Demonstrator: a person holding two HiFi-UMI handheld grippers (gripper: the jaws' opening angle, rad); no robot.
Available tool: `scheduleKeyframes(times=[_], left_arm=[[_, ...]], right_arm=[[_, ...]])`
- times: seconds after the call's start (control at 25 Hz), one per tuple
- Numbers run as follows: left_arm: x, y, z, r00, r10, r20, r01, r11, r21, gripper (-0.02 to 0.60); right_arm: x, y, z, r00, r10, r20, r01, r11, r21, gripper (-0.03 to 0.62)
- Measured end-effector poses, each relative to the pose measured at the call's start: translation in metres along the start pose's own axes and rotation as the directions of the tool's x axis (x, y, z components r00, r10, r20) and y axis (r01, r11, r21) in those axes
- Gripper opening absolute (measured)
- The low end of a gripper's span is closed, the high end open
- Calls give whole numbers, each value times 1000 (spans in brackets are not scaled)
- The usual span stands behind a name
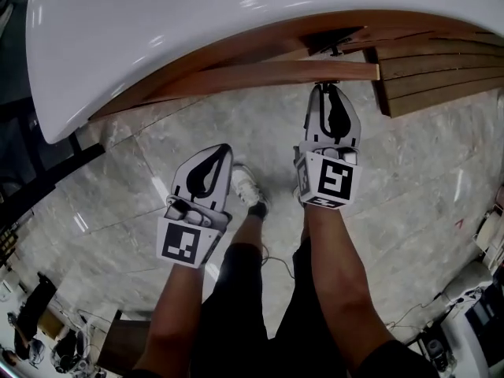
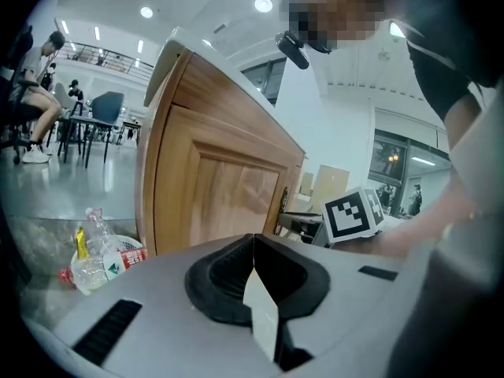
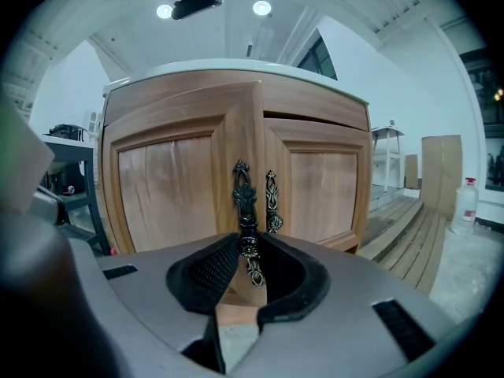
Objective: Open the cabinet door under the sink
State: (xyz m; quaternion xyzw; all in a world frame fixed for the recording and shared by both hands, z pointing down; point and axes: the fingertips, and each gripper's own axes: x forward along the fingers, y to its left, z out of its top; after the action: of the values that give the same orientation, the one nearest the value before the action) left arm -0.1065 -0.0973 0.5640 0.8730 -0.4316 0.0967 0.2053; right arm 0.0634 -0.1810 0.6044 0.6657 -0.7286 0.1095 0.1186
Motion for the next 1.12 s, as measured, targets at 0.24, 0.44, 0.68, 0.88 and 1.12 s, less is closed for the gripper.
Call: scheduleKeyframes(times=[0.24,0.44,0.68,0.88,1.12], left_arm=[[-21,1,-12,1000,-21,-16,21,1000,15,23],[-40,-1,-17,1000,3,-4,-3,1000,9,23],[-77,-23,-19,999,-7,37,6,1000,27,23],[-120,-30,-15,999,18,51,-20,999,40,23],[-146,1,-28,1000,20,18,-21,999,46,23]], right_arm=[[-28,5,-7,996,-88,-1,88,996,25,97],[-47,10,-14,987,-158,-9,158,985,64,97],[-72,19,-22,977,-211,-13,211,974,76,97],[-87,28,-27,973,-229,-12,229,972,48,97],[-108,43,-32,958,-286,-19,287,956,61,97]])
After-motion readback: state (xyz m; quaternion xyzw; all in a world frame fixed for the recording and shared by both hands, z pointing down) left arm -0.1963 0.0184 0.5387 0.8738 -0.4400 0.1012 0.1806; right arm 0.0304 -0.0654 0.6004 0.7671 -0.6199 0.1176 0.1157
